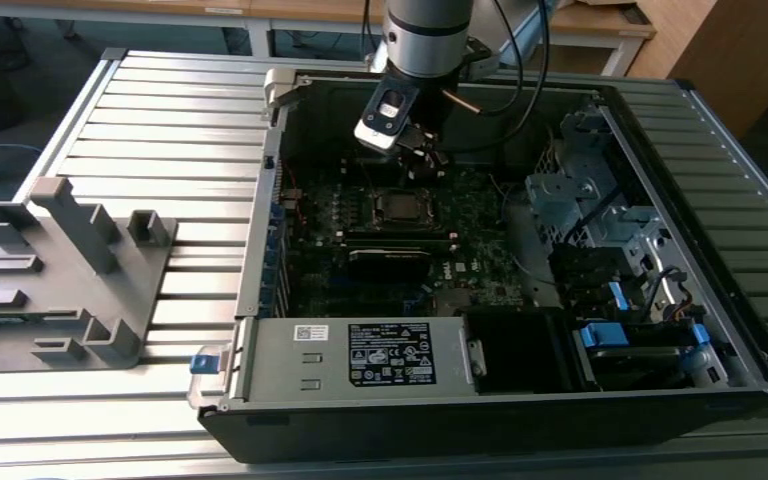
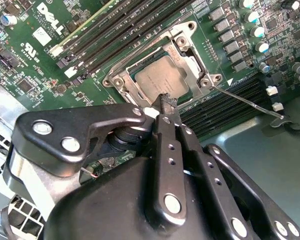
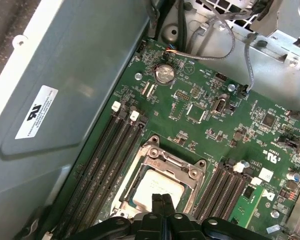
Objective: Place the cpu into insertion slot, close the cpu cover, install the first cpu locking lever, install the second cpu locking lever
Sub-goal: 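Close the cpu cover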
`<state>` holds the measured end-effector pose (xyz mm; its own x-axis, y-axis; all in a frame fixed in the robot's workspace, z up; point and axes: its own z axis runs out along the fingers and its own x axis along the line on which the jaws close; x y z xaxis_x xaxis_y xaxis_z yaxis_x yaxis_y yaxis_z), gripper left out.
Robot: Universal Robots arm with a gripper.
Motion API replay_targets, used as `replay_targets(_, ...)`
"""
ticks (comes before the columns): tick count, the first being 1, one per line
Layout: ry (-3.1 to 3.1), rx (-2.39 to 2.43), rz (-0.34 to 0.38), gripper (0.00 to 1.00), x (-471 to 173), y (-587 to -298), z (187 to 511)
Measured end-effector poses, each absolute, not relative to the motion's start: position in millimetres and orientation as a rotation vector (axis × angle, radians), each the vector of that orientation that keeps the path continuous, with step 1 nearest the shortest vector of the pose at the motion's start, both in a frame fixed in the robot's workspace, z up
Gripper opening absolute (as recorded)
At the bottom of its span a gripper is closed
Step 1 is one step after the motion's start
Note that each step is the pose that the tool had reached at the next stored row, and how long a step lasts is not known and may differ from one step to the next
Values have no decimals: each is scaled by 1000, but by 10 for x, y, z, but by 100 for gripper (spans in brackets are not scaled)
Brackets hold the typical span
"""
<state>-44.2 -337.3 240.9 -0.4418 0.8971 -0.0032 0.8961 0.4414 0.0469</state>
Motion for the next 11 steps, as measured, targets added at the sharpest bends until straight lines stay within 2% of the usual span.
replay_targets(11, 2693, 1565, 61, 10, -442, -3373, 2405)
